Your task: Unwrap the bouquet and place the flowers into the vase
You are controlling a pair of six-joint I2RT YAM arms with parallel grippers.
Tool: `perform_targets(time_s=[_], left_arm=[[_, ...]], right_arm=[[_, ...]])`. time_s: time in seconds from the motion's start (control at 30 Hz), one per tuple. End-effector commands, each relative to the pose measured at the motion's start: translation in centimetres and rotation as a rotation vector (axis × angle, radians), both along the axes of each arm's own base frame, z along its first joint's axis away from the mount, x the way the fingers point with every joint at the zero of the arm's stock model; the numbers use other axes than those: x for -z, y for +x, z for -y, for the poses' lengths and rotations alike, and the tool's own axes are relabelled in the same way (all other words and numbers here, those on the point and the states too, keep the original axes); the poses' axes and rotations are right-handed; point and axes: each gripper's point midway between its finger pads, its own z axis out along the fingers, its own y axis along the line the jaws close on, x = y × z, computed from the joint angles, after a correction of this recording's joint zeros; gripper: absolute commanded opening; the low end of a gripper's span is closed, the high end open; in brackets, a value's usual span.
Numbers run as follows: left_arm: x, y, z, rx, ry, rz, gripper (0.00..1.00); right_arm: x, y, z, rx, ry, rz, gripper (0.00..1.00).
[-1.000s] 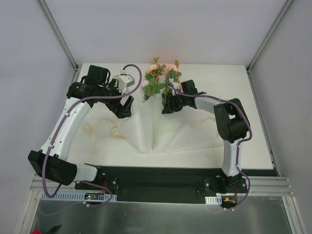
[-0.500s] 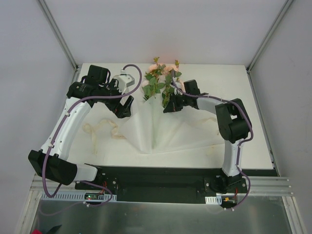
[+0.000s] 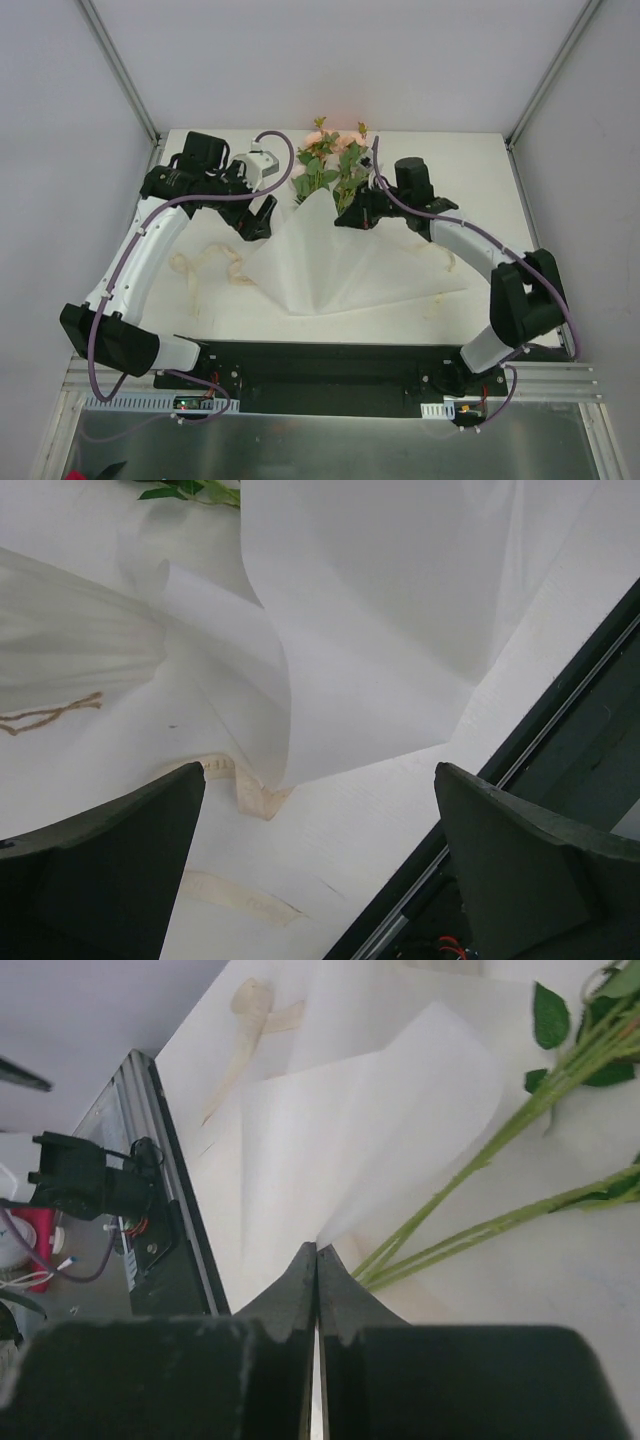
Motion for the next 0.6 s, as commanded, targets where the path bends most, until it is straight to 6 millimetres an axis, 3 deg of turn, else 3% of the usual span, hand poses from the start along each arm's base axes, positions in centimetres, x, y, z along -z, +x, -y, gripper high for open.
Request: perform_targets(time_s=[0.0, 0.07, 0.1, 0.13, 0.27, 0.47, 0.57], left_arm=[[-1.7, 1.0, 1.8, 0.065, -0.043, 0.046, 0.99], [-2.5, 1.3, 2.8, 0.115, -0.078, 0.058, 0.99], [-2.9, 1.1, 3.3, 0.147, -0.098, 0.065, 0.99], [-3.1, 1.1, 3.7, 0.189, -0.107, 0.085, 0.99], [-5.0, 1.0, 5.1, 0.289, -0.170, 0.137, 0.99], [-6.6, 2.1, 5.3, 0.236, -0.184, 0.142, 0.99], [-6.3, 1.9, 5.1, 0.220, -0.176, 0.133, 0.99]], right_arm=[[-4.1, -4.1, -0.5, -0.089, 0.030, 0.126, 0.01], [-4.2, -6.1, -0.6, -0.109, 0.006, 0.140, 0.01], [-5.6, -7.1, -0.5, -0.110, 0.014, 0.183, 0.01], [-5.2, -8.2, -0.5, -0.115, -0.008, 0.181, 0.01], [-7.5, -11.7, 0.4, -0.134, -0.024, 0.267, 0.01], [-7.4, -16.4, 1.3, -0.170, -0.073, 0.287, 0.01], [-7.2, -18.7, 1.4, -0.190, -0.092, 0.292, 0.04]])
